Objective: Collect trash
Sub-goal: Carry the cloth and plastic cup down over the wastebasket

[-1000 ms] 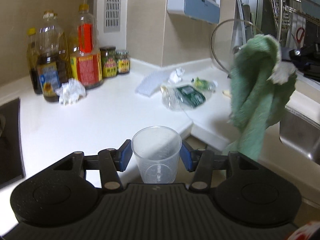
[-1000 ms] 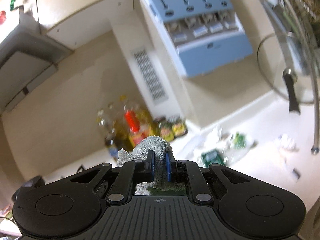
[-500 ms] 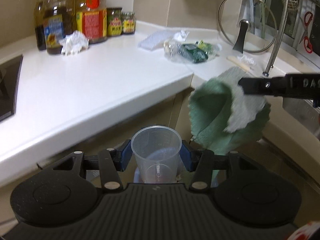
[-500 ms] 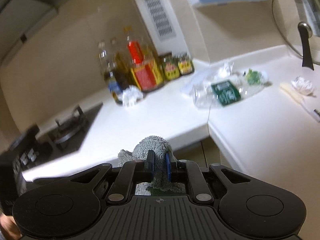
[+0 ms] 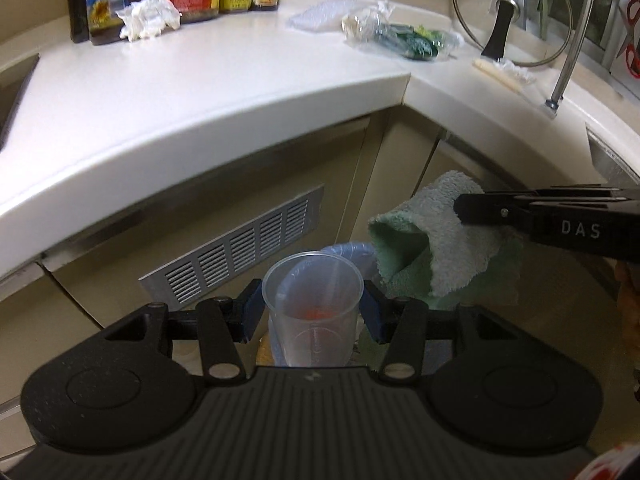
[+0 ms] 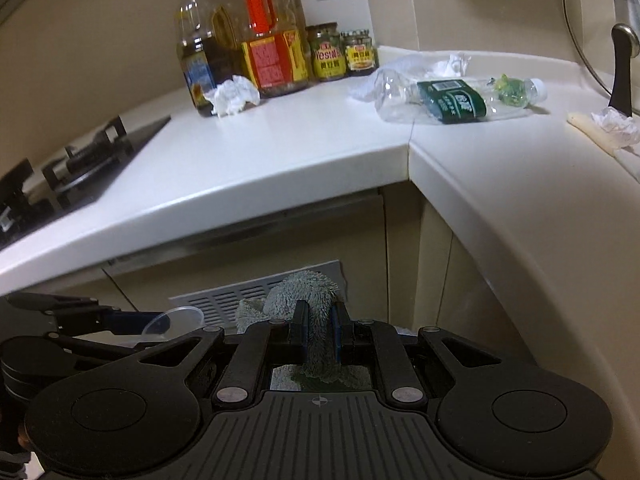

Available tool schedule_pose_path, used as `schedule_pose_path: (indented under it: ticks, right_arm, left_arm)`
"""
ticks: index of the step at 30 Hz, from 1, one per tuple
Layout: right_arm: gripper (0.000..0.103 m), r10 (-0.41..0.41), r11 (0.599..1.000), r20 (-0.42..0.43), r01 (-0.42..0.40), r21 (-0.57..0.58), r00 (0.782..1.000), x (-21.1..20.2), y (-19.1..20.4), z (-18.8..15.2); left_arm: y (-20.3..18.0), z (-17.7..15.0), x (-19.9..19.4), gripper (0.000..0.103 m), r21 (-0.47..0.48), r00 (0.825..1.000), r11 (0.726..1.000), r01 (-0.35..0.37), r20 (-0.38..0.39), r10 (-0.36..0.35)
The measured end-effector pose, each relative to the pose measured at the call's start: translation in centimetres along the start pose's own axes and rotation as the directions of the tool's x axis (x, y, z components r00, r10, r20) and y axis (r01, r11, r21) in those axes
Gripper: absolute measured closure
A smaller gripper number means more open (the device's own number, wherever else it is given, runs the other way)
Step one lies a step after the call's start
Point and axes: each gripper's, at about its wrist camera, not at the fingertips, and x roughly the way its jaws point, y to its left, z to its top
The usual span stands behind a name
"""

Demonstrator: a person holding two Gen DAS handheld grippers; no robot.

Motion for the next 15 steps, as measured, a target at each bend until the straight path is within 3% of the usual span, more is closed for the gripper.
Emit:
schedule_pose_path:
  ticks: [6,9,10,12,15]
  right_arm:
    - [0.091,-0.027,1.000,-0.016,0.027,-0.014,1.000,1.8,-0.1,-0.4]
    - [0.089,-0.039,0.999,-0.062,0.038,-0.006,0.997,3.4,-0.4,-0.8]
    - [0.084,-0.046,0.999,-0.085,0.047,0.001,0.995,4.0,-0.5,-1.1]
    - [0.055,-0.064,0.998,-0.122,0.066,0.009,0.990,5.1,-0.9,-1.7]
    - [0.053,-0.077,0.997,-0.136,0.079,0.011,0.988,5.8,-1.2,-2.4]
  left_arm:
    - [0.2,-0.1,1.7,0.055,0.006,1.000,1.000,0.021,-0.019,-0.021]
    - [0.3,-0.2,2.6,0.055,0.010,0.999,1.000,0.029,-0.035,-0.029]
    - [0.3,-0.2,2.9,0.055,0.012,0.999,0.999,0.032,-0.041,-0.031]
    - [0.4,-0.4,3.3,0.055,0.017,0.998,0.999,0.035,-0.054,-0.034]
    - [0.5,-0.7,4.0,0.055,0.024,0.997,0.999,0.041,-0.071,-0.039]
